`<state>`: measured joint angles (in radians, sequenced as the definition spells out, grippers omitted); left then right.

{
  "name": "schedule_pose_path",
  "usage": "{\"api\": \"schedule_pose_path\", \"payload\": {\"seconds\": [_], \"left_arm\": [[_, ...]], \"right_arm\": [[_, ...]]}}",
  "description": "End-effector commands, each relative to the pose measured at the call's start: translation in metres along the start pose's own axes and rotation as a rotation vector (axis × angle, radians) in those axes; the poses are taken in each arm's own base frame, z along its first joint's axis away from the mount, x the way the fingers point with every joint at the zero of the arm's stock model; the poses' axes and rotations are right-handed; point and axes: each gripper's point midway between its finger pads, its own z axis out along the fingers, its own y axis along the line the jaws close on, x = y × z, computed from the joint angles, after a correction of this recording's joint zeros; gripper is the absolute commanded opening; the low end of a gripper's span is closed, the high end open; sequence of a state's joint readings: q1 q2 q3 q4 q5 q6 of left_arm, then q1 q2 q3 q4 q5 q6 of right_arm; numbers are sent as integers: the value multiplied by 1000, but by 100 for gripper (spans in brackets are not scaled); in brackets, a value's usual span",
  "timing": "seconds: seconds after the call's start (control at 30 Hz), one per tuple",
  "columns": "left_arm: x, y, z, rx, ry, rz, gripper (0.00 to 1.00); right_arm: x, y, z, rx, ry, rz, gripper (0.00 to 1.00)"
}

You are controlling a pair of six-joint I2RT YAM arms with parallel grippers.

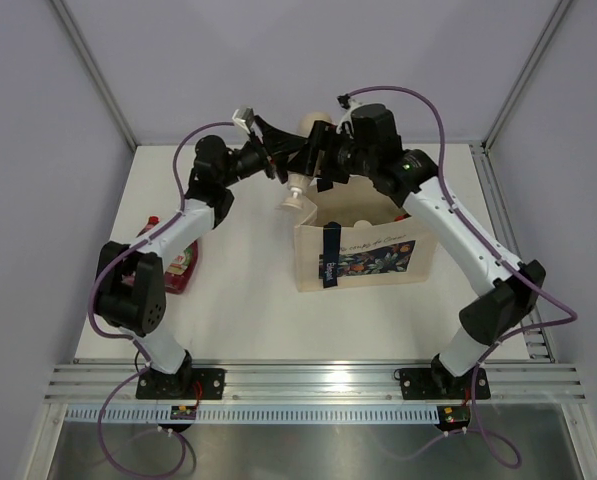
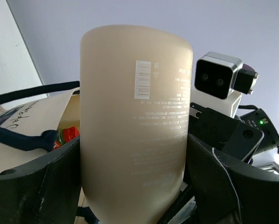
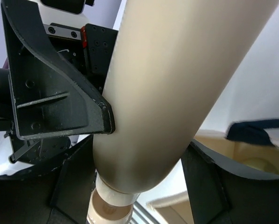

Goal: Place the personal care products into the canvas bag

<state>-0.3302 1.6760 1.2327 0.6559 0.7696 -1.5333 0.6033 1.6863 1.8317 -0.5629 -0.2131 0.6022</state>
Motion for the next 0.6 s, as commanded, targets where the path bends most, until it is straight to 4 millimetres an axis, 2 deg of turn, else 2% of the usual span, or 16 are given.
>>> {"api": "schedule_pose_path", "payload": {"seconds": [0.0, 0.03, 0.07, 0.13, 0.2, 0.23, 0.27, 0.3, 0.33, 0.37, 0.43, 0.57], "left_arm": [[29, -70, 17, 118, 51, 184, 0], [32, -60, 24, 86, 63, 181, 0], [36, -58, 28, 78, 74, 183, 0], [45, -54, 36, 50, 100, 196, 5], [54, -50, 42, 27, 121, 213, 8], [55, -46, 44, -4, 133, 236, 15], [58, -41, 47, -21, 145, 242, 17], [65, -39, 50, -29, 169, 252, 19], [70, -34, 51, -51, 188, 269, 22], [72, -39, 54, -49, 198, 287, 30], [82, -35, 59, -63, 230, 310, 38], [86, -41, 62, -51, 229, 324, 56]], "right_arm": [[-50, 8, -33, -107, -167, 21, 33], [-57, -3, -39, -100, -176, 22, 31], [-56, -1, -49, -132, -165, -14, 29], [-55, -14, -58, -138, -156, -61, 25], [-44, -19, -68, -159, -139, -148, 20], [-41, -21, -72, -173, -139, -175, 19], [-40, -18, -84, -217, -142, -209, 16], [-31, -27, -82, -228, -128, -209, 14], [-28, -27, -85, -257, -122, -217, 12], [-28, -27, -92, -294, -118, -223, 9], [-29, -34, -92, -313, -127, -206, 0], [-40, -37, -99, -367, -148, -149, 0]]}}
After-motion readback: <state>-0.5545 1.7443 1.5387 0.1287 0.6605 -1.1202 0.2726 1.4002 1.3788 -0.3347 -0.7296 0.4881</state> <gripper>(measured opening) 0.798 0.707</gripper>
